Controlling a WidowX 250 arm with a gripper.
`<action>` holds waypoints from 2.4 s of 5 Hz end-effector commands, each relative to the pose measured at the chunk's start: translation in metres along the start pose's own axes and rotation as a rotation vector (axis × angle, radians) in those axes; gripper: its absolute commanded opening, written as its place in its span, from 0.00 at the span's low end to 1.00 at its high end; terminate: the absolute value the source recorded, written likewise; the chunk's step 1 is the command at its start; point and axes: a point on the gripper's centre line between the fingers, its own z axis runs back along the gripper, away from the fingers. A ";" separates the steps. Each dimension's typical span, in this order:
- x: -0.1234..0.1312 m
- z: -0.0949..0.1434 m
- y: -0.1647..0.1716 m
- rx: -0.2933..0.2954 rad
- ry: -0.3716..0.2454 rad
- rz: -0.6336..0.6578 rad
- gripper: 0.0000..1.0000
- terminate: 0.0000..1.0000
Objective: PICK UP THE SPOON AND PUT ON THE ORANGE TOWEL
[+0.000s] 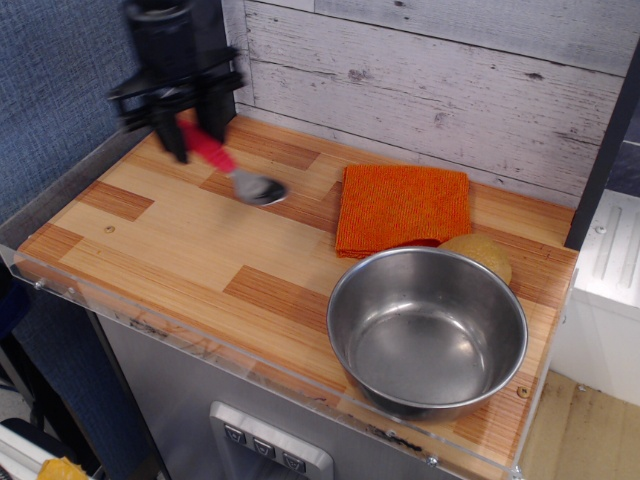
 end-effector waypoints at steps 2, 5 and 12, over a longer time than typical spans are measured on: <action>-0.050 0.007 -0.070 -0.069 0.003 -0.050 0.00 0.00; -0.057 -0.041 -0.092 -0.012 -0.032 -0.020 0.00 0.00; -0.044 -0.029 -0.082 -0.021 -0.067 -0.029 1.00 0.00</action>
